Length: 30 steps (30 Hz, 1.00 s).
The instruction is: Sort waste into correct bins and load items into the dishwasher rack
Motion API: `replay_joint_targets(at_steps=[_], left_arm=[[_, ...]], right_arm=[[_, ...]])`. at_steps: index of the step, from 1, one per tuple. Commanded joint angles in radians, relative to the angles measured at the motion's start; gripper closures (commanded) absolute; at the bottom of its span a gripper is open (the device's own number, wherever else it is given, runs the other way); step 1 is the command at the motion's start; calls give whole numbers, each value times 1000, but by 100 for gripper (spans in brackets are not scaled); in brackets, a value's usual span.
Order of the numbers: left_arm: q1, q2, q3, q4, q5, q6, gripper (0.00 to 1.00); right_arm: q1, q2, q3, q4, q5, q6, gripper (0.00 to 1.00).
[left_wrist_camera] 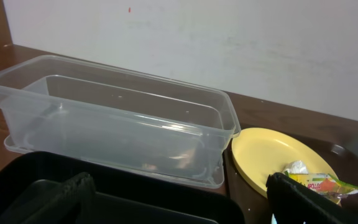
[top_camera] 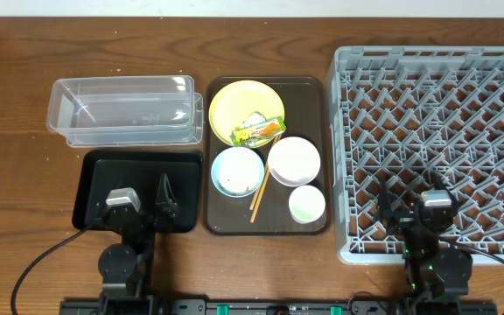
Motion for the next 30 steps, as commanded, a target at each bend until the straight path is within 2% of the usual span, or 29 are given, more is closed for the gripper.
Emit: replay_joint_targets(at_steps=[1,12,18,25,30], left_arm=[[5,0,-17,-43,-5,13,9],[5,2,-17,-40,-5,5,9],[6,51,30,-61,-6,-9,9],[5,271,241,-200,-5,-9,9],[5,496,491,-366,-2,-9,9]], right_arm=[[7,-3,-1,-3,-11,2,1],[7,0,3,-6,-11,13,1],[7,57,86,-110,-11,58,1],[7,283,322,-267,-7,62,1],[7,492,570,-486,-7,62,1]])
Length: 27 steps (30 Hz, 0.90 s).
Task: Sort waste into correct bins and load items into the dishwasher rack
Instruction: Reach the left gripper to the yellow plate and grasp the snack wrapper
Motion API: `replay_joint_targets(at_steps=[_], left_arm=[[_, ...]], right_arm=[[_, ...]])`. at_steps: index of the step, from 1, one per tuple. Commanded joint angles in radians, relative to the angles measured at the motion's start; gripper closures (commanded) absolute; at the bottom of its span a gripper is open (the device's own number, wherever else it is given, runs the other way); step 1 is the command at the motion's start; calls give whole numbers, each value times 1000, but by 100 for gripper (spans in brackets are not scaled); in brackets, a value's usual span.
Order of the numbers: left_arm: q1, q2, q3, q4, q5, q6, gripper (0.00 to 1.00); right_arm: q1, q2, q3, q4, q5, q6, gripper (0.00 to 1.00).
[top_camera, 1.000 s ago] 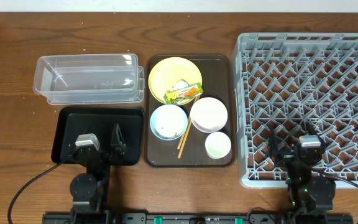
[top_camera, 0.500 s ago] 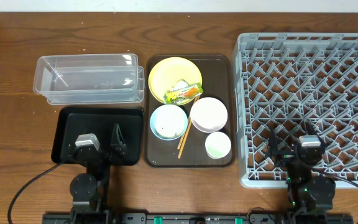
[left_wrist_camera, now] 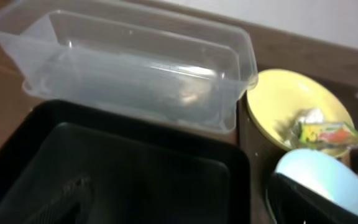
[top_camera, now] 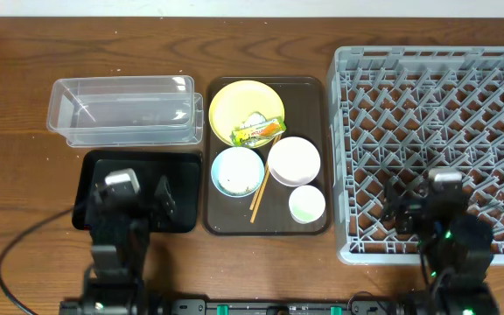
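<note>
On the brown tray (top_camera: 315,96) lie a yellow plate (top_camera: 234,103) with a green-and-orange wrapper (top_camera: 258,129), a blue bowl (top_camera: 237,171), a white bowl (top_camera: 294,161), a small green cup (top_camera: 306,204) and chopsticks (top_camera: 257,198). The grey dishwasher rack (top_camera: 436,96) stands to the right. My left gripper (top_camera: 143,194) hangs open and empty over the black bin (top_camera: 178,166); in the left wrist view its fingers (left_wrist_camera: 306,202) are spread wide above the black bin (left_wrist_camera: 135,155). My right gripper (top_camera: 423,213) hovers over the rack's near edge, seemingly open, holding nothing.
A clear plastic bin (top_camera: 122,111) sits behind the black one, and it shows as the clear bin (left_wrist_camera: 129,62) in the left wrist view. The yellow plate (left_wrist_camera: 278,106) with the wrapper (left_wrist_camera: 325,132) and the blue bowl (left_wrist_camera: 328,183) lie right of the black bin.
Both arms have shifted. The left wrist camera now looks more steeply down into the black bin, with the blue bowl in view. The right gripper sits slightly further right over the rack.
</note>
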Motion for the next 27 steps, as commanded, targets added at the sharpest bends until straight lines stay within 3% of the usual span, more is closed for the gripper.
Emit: replay_joint_targets(at_steps=[1,7,14,19,27], left_arm=[[5,140,183,-76,10,-2,9],[5,425,491,-281,113,9,9],[5,689,744,-481,200,77,9],[4,748,756,-358,336,102,9],[-114,870,756,-116,260,257,9]], right_arm=[[7,119,156,-104,-7,13,1],[7,325,401,-354,-7,13,1],[7,410,489,-418,-20,13,1],[7,408,489,-420,-23,14,1],[7,408,489,-426,-24,14,1]])
